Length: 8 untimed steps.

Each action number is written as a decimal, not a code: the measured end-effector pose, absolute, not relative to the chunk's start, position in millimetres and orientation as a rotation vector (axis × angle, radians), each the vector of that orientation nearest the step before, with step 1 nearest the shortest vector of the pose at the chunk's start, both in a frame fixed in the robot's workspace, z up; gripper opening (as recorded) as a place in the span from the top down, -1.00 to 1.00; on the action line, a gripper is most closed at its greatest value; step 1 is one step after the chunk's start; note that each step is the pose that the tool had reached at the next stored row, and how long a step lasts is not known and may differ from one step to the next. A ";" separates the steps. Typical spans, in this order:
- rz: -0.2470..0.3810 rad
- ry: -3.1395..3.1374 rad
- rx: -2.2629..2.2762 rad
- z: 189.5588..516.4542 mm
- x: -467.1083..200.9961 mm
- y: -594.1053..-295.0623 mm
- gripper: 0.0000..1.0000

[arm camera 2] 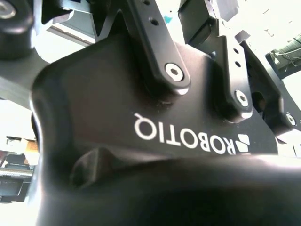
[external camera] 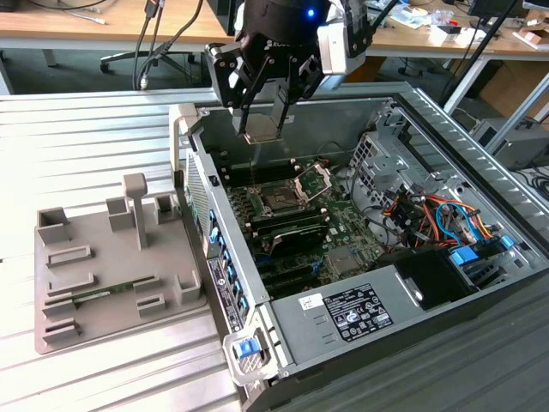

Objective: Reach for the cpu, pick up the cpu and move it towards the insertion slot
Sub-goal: 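Pick up the cpu and move it towards the insertion slot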

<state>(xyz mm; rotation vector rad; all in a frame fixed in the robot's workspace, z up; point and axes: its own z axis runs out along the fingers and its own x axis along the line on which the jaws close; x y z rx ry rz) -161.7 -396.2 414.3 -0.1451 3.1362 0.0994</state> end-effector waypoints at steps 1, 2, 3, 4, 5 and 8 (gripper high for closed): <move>0.099 3.136 -0.145 414.3 -161.2 -396.2 -0.08; 0.099 3.136 -0.145 414.2 -160.6 -396.2 -0.08; 0.099 3.136 -0.145 414.2 -160.1 -396.2 -0.08; 0.099 3.136 -0.145 414.2 -159.5 -396.2 -0.08; 0.099 3.136 -0.145 414.2 -159.0 -396.2 -0.08; 0.099 3.136 -0.145 414.2 -156.8 -396.3 -0.08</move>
